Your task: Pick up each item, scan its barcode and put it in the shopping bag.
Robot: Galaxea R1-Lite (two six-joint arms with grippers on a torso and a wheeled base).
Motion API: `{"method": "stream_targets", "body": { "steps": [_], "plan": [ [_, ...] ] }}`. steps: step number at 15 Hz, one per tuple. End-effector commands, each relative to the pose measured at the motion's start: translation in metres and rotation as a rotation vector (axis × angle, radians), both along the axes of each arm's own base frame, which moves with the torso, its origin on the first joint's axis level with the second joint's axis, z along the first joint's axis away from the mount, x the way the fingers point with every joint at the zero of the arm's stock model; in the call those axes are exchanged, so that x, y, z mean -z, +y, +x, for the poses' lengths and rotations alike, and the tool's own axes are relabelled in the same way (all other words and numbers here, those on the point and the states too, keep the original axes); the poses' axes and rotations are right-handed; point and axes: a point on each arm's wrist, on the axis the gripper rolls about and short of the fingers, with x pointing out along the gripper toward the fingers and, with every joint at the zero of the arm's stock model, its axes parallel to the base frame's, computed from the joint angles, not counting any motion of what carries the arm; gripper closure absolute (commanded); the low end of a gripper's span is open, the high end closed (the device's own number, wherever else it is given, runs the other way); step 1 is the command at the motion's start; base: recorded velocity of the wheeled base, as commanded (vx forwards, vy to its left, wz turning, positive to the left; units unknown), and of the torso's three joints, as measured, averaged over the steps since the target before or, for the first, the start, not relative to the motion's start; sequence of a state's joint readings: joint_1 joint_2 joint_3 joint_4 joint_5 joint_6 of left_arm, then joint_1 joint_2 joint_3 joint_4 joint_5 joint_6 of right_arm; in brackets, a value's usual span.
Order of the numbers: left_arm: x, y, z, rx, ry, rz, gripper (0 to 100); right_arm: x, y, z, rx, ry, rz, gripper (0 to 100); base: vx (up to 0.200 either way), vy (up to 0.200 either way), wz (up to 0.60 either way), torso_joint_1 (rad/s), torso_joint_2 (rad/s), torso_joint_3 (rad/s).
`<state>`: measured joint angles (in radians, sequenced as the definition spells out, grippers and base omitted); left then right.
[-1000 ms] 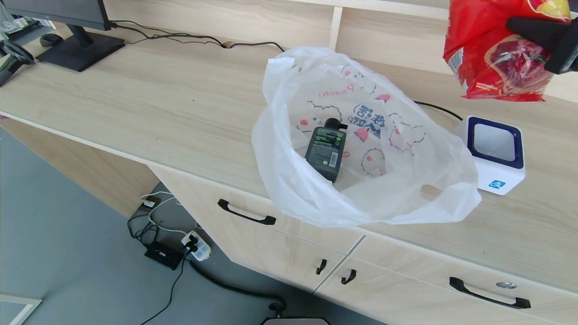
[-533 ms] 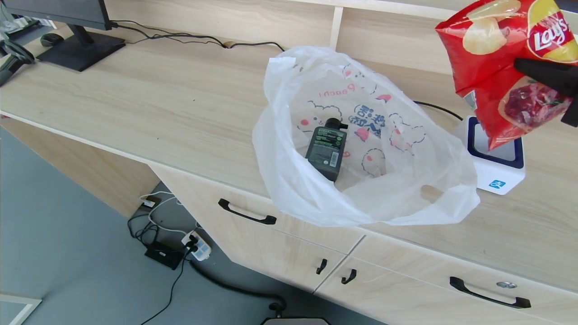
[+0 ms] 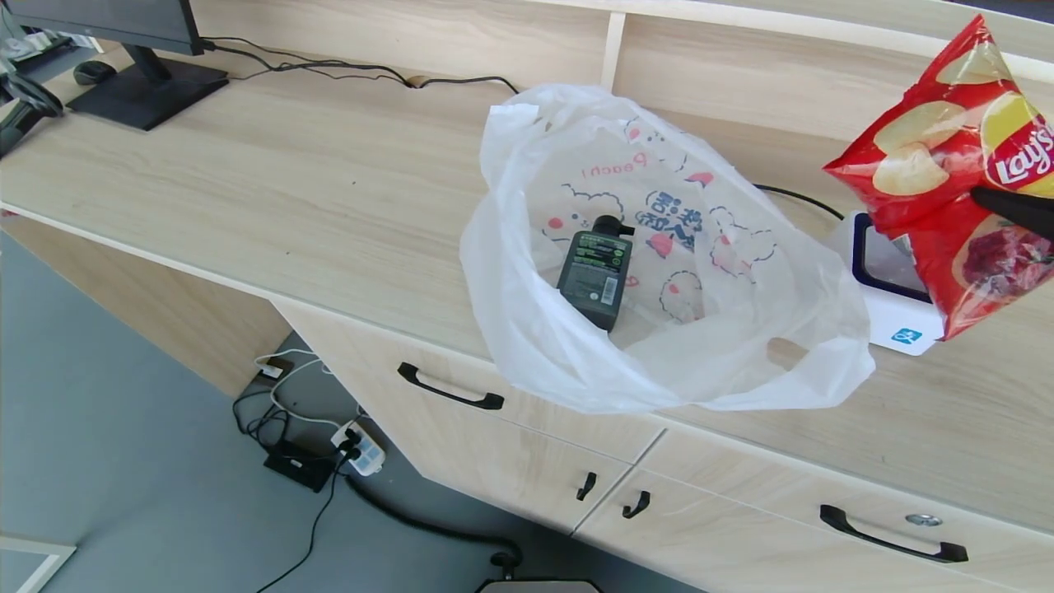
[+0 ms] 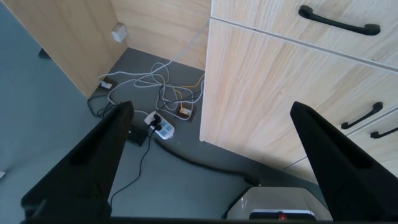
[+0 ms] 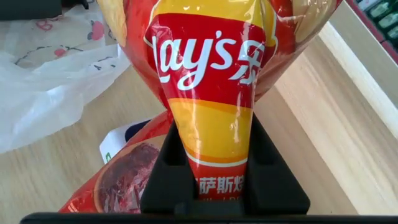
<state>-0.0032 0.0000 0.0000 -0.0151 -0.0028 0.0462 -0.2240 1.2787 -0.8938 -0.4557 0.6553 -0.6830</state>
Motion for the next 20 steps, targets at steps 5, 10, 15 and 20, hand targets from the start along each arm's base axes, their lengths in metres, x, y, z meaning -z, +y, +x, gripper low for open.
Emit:
{"method": "stream_targets", "body": {
  "steps": [5,10,15,20],
  "plan": [
    [0.0,0.0,0.0,0.0,0.0,0.0,0,-0.005,0.0,-0.005,0.01,-0.023,-0.01,100,0.0,0.0,0.0,0.0,0.0,0.0],
    [0.0,0.0,0.0,-0.001,-0.002,0.001,0,-0.024,0.004,-0.013,0.015,-0.06,0.048,100,0.0,0.0,0.0,0.0,0.0,0.0],
    [0.0,0.0,0.0,0.0,0.0,0.004,0,-0.063,0.085,-0.027,-0.141,-0.004,0.288,100,0.0,0.0,0.0,0.0,0.0,0.0],
    [0.0,0.0,0.0,0.0,0.0,0.003,0,-0.032,0.154,-0.055,-0.243,0.232,0.438,100,0.0,0.0,0.0,0.0,0.0,0.0]
  ]
}}
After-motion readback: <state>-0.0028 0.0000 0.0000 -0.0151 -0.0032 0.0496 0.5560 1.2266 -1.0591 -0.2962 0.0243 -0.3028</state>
